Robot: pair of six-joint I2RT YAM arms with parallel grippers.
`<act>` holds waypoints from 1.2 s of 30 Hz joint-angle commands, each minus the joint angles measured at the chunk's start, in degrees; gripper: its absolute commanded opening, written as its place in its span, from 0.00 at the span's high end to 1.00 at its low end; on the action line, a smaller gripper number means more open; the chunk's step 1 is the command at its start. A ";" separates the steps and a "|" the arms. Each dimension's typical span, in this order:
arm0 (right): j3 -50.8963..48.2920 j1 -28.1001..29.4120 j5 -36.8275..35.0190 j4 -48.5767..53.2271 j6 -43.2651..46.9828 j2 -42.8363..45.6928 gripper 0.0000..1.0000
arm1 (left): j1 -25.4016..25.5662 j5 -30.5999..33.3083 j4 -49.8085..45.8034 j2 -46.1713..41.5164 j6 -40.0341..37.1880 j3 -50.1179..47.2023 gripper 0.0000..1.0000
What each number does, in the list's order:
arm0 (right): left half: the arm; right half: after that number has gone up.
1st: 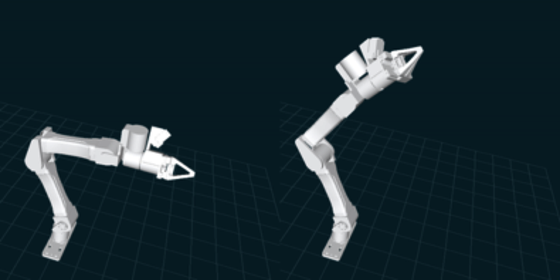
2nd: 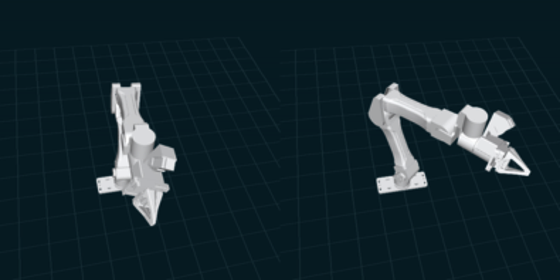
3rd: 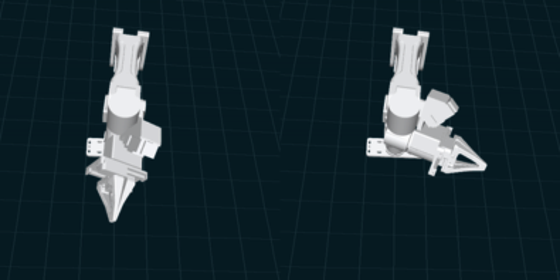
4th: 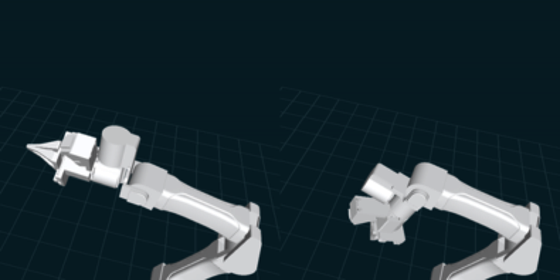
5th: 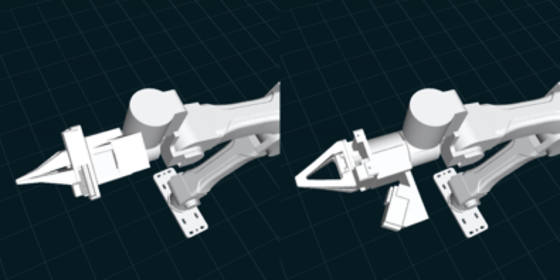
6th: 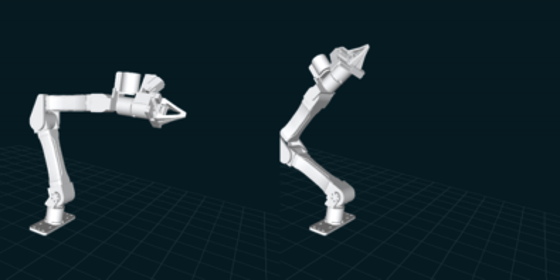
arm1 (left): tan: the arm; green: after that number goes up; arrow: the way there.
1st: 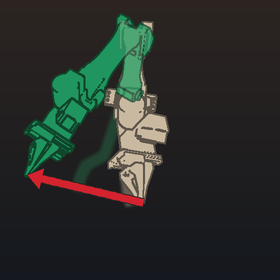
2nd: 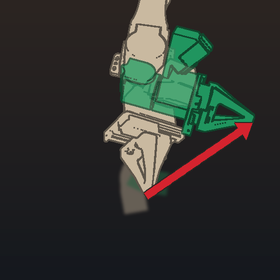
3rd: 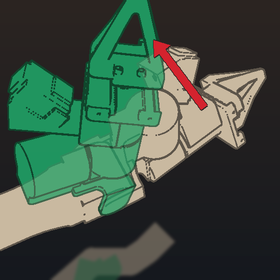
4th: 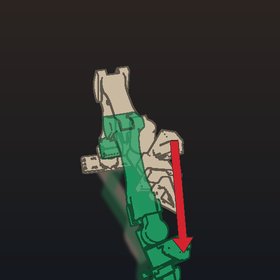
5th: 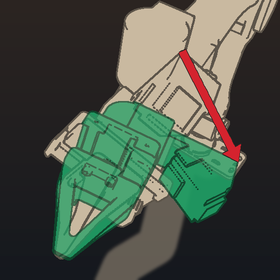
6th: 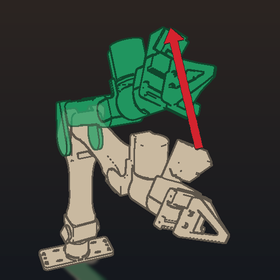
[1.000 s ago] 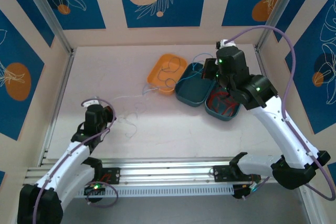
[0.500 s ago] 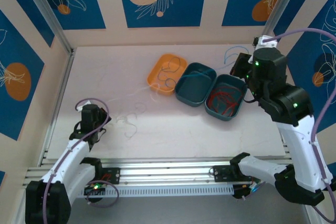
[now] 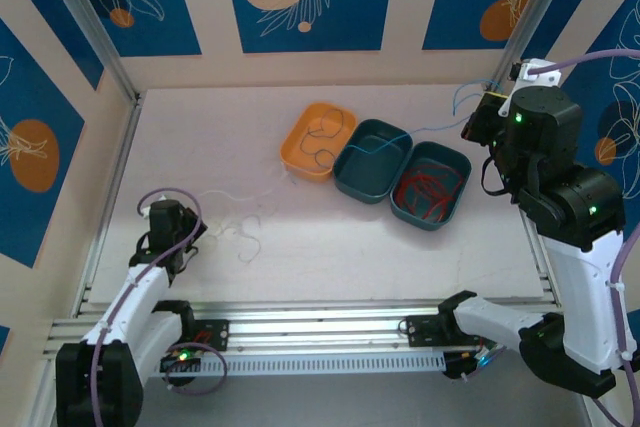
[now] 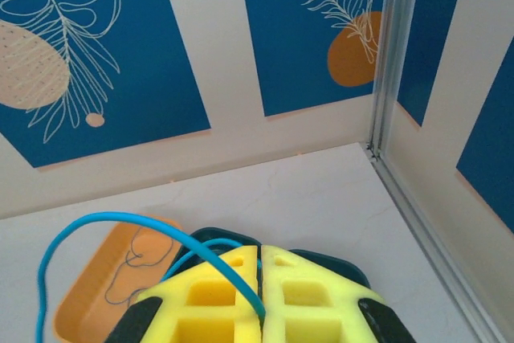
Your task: Untangle the cables
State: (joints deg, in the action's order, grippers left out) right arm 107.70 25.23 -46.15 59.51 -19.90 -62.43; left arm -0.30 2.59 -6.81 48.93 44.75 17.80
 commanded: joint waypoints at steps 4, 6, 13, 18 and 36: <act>3.87 -0.49 -1.91 -1.38 3.62 -0.55 1.00 | -2.26 -2.09 -1.84 -0.40 0.08 -0.27 1.00; 5.23 -0.69 -3.59 -1.66 4.90 -1.12 1.00 | -3.22 -2.65 -2.19 -0.28 -0.28 -0.05 1.00; 8.73 -1.50 -6.35 -2.72 7.49 -1.59 1.00 | -7.01 -4.94 -2.44 0.82 -1.57 0.13 1.00; 9.80 -1.90 -7.86 -3.03 8.68 -1.76 1.00 | -9.25 -6.47 -2.08 2.24 -2.23 0.30 1.00; 15.97 -3.41 9.10 -0.27 4.96 -8.53 1.00 | -11.91 -17.27 1.17 4.46 -4.13 3.39 1.00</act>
State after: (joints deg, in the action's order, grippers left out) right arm 121.69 21.98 -45.19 58.39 -12.64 -68.20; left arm -11.53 -9.67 -7.51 54.43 41.91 18.72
